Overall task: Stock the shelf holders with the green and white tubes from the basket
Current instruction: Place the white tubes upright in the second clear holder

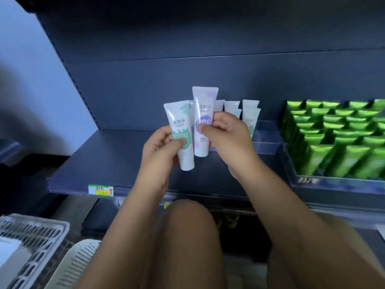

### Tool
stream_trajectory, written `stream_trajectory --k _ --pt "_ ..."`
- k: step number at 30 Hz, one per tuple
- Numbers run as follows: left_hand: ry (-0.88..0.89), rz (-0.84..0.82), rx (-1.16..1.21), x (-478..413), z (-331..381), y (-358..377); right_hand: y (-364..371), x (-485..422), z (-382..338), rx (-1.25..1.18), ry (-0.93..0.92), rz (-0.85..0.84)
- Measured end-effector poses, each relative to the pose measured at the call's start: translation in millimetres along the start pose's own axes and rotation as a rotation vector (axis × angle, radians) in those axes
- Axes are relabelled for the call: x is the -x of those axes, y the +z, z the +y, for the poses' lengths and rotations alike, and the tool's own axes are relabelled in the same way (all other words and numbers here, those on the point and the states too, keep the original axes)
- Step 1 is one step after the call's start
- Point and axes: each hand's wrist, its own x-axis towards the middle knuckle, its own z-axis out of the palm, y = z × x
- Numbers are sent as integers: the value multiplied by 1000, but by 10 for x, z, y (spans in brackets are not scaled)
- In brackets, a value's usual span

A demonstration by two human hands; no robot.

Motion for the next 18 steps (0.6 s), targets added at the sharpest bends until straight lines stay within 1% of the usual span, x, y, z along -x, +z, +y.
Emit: stream_trajectory --k 4,7,13,18 --pt "22 -83 -26 -212 64 485 -407 -143 -110 -13 -15 126" --pt "25 -106 -35 -398 68 817 -673 -236 -124 0 -33 191" --pt "25 -158 -81 -822 60 1278 -963 -400 33 -110 -52 363" --pt "63 -175 -110 -1204 73 1460 -1122 -601 -42 -59 -134 399"
